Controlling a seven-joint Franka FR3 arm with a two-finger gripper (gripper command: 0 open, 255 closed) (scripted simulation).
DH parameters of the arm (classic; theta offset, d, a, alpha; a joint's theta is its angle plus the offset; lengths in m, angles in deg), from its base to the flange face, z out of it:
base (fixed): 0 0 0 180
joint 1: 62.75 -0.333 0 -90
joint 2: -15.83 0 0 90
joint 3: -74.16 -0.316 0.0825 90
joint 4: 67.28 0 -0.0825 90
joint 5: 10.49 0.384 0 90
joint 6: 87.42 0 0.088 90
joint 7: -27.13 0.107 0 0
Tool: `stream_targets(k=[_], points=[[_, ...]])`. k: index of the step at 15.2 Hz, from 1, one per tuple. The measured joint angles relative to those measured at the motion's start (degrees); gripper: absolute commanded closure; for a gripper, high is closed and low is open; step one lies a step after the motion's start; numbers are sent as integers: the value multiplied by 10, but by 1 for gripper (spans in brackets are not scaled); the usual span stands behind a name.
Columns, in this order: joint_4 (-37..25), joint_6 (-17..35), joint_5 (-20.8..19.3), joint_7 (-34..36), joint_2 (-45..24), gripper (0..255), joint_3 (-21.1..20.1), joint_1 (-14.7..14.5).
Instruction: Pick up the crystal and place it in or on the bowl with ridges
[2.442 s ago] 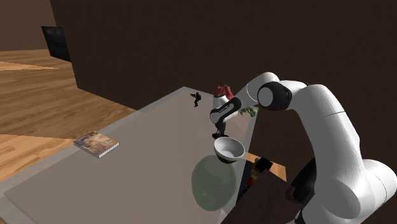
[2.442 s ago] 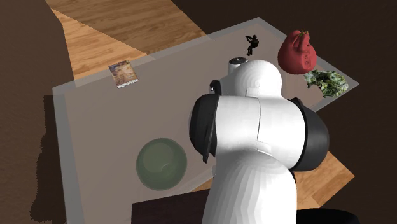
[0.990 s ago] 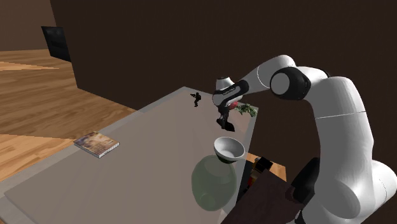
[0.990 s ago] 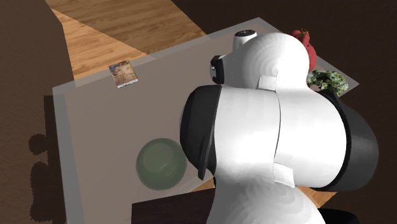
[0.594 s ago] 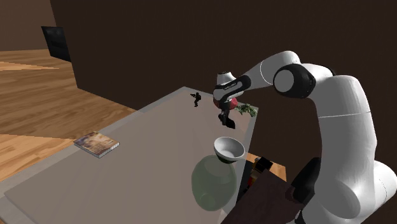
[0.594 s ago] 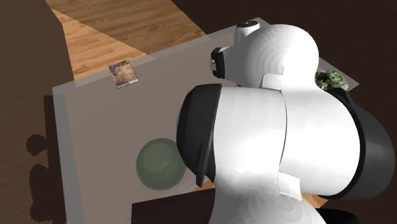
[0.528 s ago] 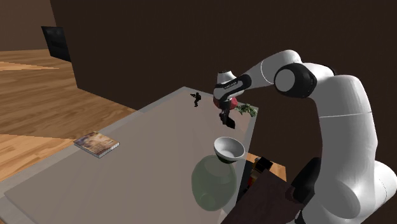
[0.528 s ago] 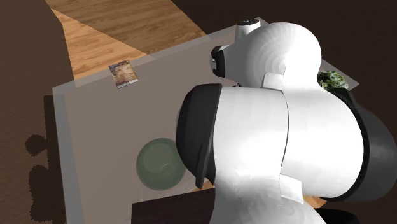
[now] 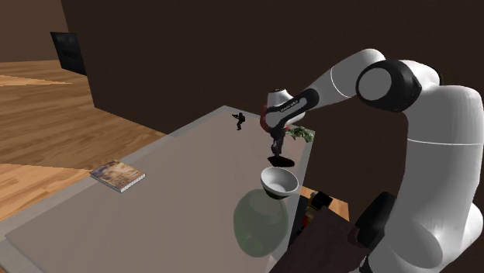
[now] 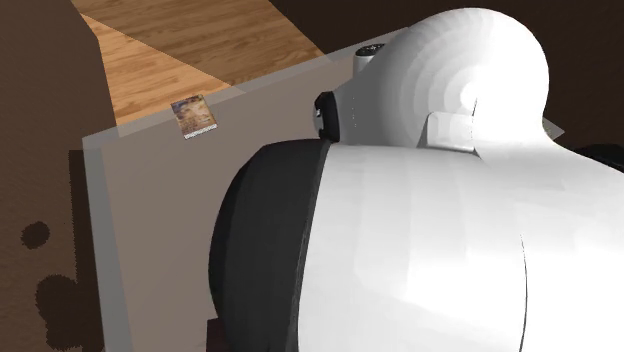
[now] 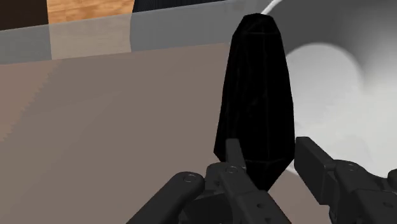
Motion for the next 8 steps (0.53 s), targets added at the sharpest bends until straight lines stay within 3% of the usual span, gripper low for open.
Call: stream_targets(k=[5, 6, 8], points=[[139, 39, -11, 37, 94, 255, -6, -16], [140, 39, -11, 37, 95, 0, -6, -16], [140, 43, -9, 48, 89, 0, -6, -17]])
